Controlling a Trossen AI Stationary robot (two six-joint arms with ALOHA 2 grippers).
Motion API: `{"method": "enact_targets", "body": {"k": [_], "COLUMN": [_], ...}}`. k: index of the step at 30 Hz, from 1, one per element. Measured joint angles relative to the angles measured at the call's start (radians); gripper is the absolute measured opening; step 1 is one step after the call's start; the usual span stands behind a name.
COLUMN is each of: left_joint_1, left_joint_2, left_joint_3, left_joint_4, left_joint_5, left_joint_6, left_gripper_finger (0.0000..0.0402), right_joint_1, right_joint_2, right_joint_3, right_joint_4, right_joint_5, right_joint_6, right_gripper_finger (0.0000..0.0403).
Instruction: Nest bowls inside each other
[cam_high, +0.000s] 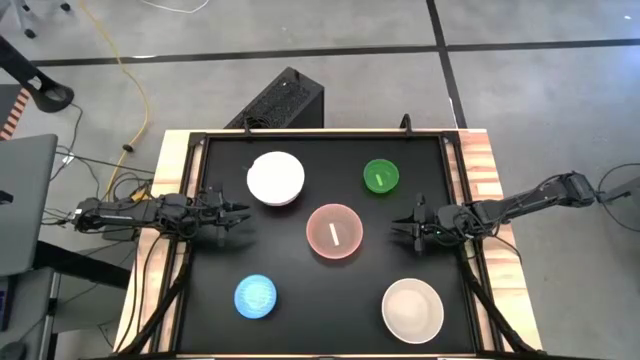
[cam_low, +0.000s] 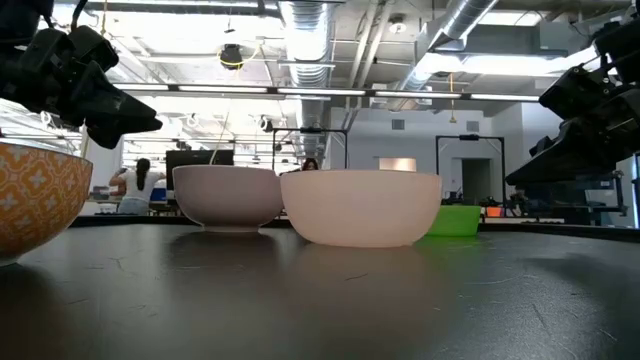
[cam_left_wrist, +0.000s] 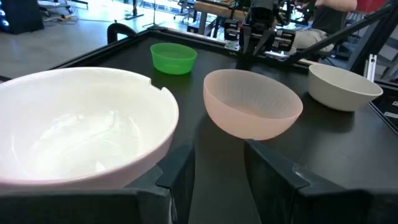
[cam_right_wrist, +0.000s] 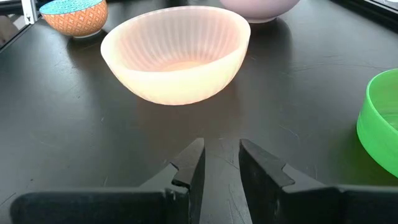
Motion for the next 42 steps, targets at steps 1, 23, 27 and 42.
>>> {"method": "enact_targets", "body": {"k": [1,23,27,42], "left_joint_1": [0.0,0.0,0.0,0.0], "left_joint_2": [0.0,0.0,0.0,0.0], "left_joint_3": [0.0,0.0,0.0,-0.005], "left_joint_4": [0.0,0.0,0.0,0.054], "left_joint_5": [0.0,0.0,0.0,-0.026], "left_joint_6": [0.0,0.0,0.0,-0.108], "left_gripper_finger": [0.0128,0.0128,0.0128,0.0128], "right_joint_1": [0.0,0.0,0.0,-0.007], "right_joint_2": [0.0,0.0,0.0,0.0], "right_joint_3": [0.0,0.0,0.0,0.0], "right_joint_4": [0.0,0.0,0.0,0.098], "right_joint_5": [0.0,0.0,0.0,0.069], "right_joint_6": [0.0,0.0,0.0,0.04], "right_gripper_finger": [0.0118,0.0118,0.0118,0.0118]}}
